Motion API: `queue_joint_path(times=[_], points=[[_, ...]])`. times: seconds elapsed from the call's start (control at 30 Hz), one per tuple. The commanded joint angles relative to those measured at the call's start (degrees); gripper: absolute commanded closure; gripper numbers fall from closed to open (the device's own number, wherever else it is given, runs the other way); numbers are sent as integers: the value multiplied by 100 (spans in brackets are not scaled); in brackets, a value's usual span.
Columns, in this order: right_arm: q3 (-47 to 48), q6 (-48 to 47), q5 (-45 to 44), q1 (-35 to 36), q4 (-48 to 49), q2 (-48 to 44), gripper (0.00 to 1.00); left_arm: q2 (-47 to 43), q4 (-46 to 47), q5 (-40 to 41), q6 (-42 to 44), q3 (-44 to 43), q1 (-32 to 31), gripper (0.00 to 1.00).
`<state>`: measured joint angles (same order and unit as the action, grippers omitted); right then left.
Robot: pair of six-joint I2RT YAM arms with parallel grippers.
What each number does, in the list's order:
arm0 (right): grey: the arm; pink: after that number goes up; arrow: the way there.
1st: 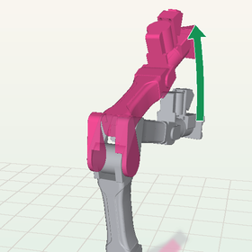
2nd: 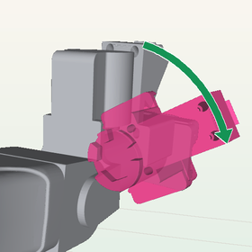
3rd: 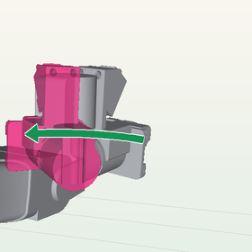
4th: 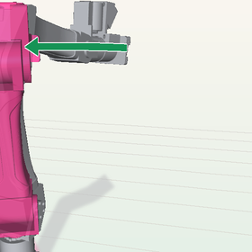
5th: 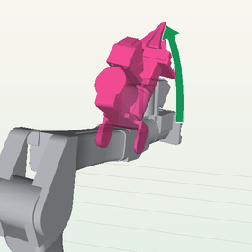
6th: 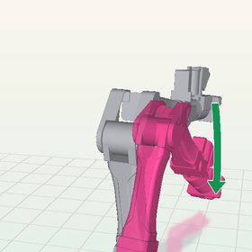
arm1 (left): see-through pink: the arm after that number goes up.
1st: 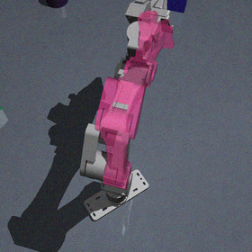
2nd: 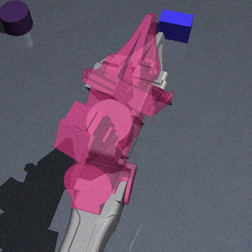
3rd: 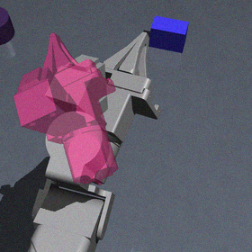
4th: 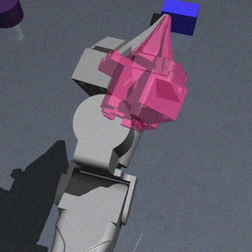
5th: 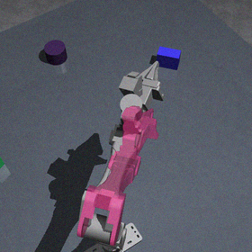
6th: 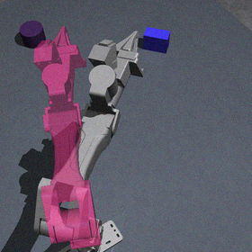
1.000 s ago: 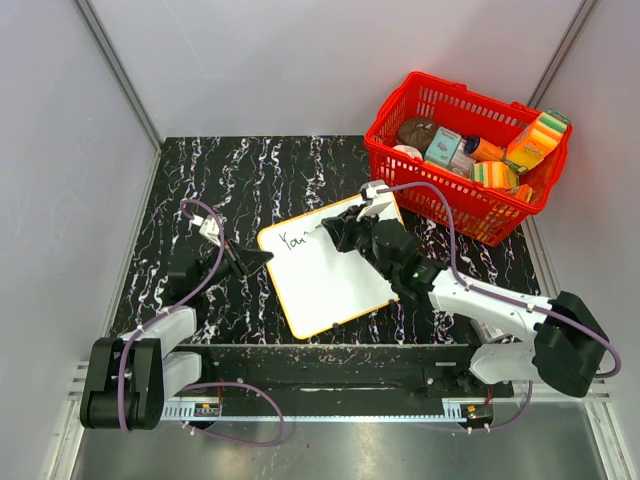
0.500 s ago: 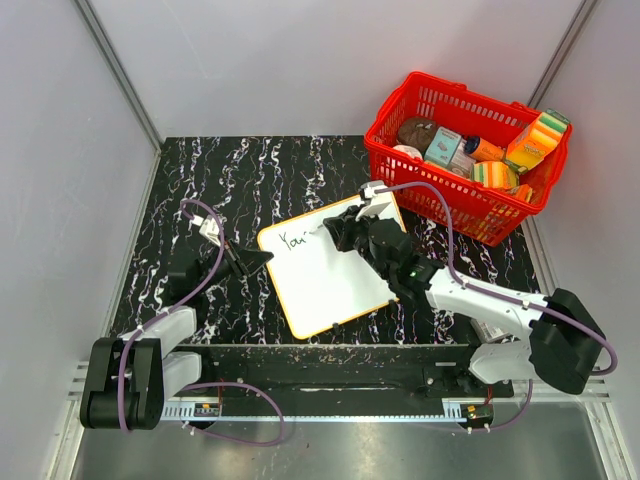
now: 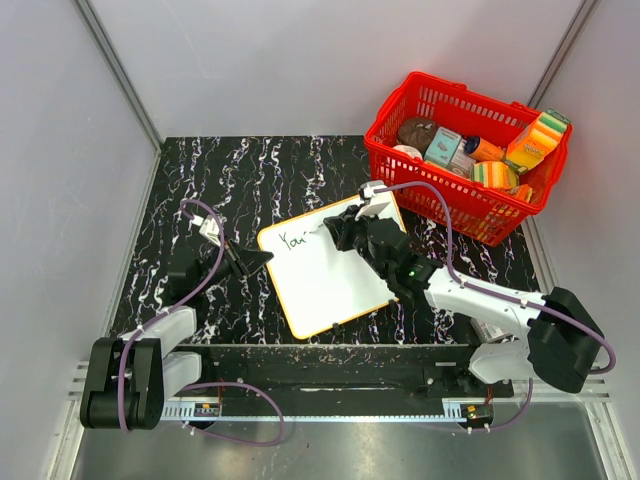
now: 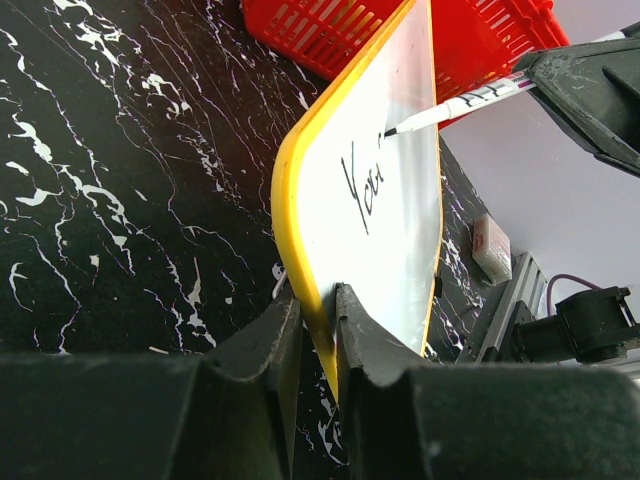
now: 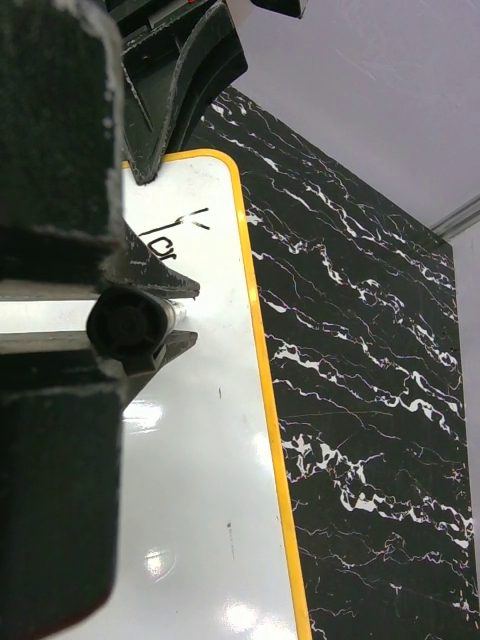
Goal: Write a sentence on the whiteboard
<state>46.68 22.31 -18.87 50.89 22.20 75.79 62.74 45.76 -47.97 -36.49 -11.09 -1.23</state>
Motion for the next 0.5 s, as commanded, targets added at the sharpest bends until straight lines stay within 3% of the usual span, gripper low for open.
queue_joint_path(times=[0.0,0.47], points=[[61,-104,-126,-36,66,15,100,10,197,-90,371,63,-26,100],[-194,-42,-3,-36,-22,-161,100,-16,188,-82,388,72,-26,100]])
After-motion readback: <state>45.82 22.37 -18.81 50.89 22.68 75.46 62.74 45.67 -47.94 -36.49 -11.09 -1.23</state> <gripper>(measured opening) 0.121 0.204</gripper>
